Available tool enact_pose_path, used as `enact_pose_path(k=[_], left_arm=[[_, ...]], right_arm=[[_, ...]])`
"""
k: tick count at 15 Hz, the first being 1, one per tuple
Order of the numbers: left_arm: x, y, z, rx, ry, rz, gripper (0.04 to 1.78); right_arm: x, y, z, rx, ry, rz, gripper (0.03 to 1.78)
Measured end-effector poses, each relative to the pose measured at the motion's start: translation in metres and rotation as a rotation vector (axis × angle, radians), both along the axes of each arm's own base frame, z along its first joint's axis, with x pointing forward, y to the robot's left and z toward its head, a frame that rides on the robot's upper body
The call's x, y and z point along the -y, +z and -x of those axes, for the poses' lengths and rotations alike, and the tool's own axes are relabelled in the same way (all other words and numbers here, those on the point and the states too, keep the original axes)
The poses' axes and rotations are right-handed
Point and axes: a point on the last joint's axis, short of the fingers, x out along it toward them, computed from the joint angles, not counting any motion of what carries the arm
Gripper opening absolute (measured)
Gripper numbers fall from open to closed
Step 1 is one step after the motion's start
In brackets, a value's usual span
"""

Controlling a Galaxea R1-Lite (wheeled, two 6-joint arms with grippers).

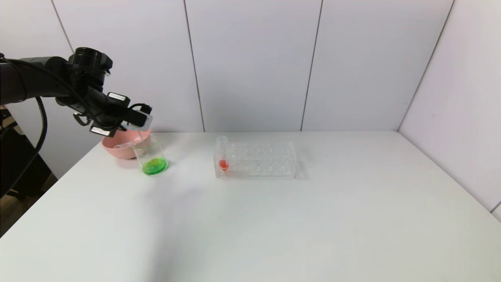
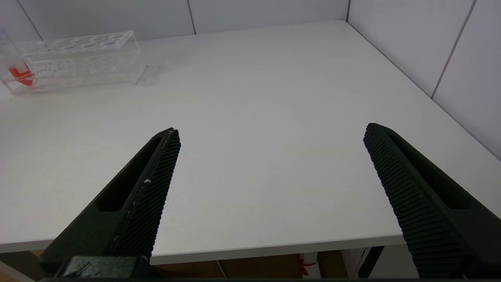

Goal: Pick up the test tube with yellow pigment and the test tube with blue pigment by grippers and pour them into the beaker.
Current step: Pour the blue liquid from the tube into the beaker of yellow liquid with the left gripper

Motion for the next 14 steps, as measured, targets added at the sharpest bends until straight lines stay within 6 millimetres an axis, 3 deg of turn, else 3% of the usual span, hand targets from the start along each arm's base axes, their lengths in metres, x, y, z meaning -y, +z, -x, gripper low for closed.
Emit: enact_pose_path(k=[14], left_arm=[[0.0026,0.0001,-0.0003,-0.001,-0.008,-0.031,0.44]], right_arm=[[0.0,0.0,0.0,0.0,0.0,0.0,1.71]])
